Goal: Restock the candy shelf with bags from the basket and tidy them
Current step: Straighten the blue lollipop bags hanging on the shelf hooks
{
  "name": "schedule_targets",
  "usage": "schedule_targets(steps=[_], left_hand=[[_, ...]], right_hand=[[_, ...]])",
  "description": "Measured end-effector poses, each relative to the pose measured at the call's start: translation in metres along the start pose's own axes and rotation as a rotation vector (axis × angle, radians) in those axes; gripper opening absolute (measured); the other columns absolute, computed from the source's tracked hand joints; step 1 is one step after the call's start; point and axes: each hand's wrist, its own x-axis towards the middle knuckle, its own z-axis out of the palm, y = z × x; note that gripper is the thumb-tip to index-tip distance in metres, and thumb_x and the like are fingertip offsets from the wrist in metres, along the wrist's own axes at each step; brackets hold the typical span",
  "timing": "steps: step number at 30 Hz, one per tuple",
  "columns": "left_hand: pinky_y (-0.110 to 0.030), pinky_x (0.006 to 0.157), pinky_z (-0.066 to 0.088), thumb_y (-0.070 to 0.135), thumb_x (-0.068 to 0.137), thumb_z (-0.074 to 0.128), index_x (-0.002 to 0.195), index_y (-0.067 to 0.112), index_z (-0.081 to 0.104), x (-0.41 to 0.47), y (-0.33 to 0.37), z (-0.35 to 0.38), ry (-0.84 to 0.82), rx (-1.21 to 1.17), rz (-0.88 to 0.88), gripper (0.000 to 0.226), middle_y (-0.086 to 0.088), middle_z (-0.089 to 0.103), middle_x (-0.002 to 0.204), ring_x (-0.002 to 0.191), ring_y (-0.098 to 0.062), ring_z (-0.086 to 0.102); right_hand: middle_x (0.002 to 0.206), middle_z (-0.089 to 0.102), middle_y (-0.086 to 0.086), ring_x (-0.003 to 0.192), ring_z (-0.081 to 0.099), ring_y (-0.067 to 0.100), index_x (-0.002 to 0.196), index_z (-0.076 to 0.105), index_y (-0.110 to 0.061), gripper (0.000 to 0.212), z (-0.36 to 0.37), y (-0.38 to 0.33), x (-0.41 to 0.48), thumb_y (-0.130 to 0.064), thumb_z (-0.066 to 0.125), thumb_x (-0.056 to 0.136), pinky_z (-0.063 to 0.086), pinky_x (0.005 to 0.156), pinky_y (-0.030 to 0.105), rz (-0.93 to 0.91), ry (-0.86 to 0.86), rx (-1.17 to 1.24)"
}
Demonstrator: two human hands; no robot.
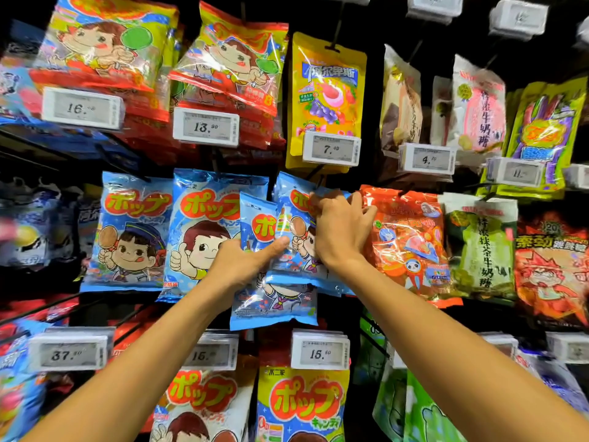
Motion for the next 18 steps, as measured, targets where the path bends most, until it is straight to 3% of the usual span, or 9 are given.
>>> schedule_targets(steps=[4,7,10,14,18], left_hand=[[-0.014,0.033,0.033,0.041,0.077,0.079,0.057,0.015,0.066,-0.005,0.000,-0.020,0.036,0.069,-0.021,0.035,0.007,0.061,0.045,0.032,-0.002,0.042],[-0.019,0.040,0.030,0.037,0.082,0.076,0.059,0.014,0.065,-0.007,0.001,-0.043,0.064,0.129,-0.043,0.033,0.002,0.058,0.051,0.044,-0.011,0.044],[-0.016,0.037,0.028,0.033,0.083,0.073,0.053,0.017,0.062,-0.007,0.009,-0.063,0.097,0.198,-0.020,0.036,0.006,0.055,0.044,0.035,-0.004,0.038],[-0.023,0.046,0.028,0.035,0.082,0.071,0.056,0.018,0.061,-0.006,0.024,-0.079,0.151,0.237,0.050,0.033,0.011,0.054,0.041,0.032,0.001,0.037],[-0.030,0.058,0.031,0.043,0.077,0.074,0.067,0.020,0.066,-0.006,0.032,-0.075,0.064,0.155,0.038,0.026,0.005,0.059,0.058,0.060,-0.015,0.044]], right_hand=[[0.094,0.068,0.001,0.114,0.045,0.032,0.089,0.068,-0.022,0.020,-0.001,0.005,-0.003,-0.009,0.055,0.084,0.029,0.084,0.044,-0.110,-0.056,-0.124],[0.100,0.069,0.004,0.120,0.045,0.034,0.096,0.069,-0.020,0.021,0.000,0.003,-0.003,-0.010,0.053,0.088,0.032,0.087,0.045,-0.135,-0.078,-0.137],[0.106,0.067,0.003,0.125,0.042,0.034,0.105,0.069,-0.024,0.028,0.004,0.005,-0.004,-0.010,0.052,0.088,0.032,0.086,0.045,-0.159,-0.115,-0.142],[0.116,0.061,0.005,0.122,0.041,0.033,0.103,0.069,-0.018,0.022,0.006,0.011,-0.010,-0.013,0.054,0.087,0.034,0.082,0.042,-0.161,-0.121,-0.156],[0.124,0.055,0.009,0.114,0.045,0.032,0.117,0.064,-0.016,0.029,0.011,0.015,-0.015,-0.014,0.049,0.092,0.040,0.079,0.041,-0.134,-0.145,-0.029]])
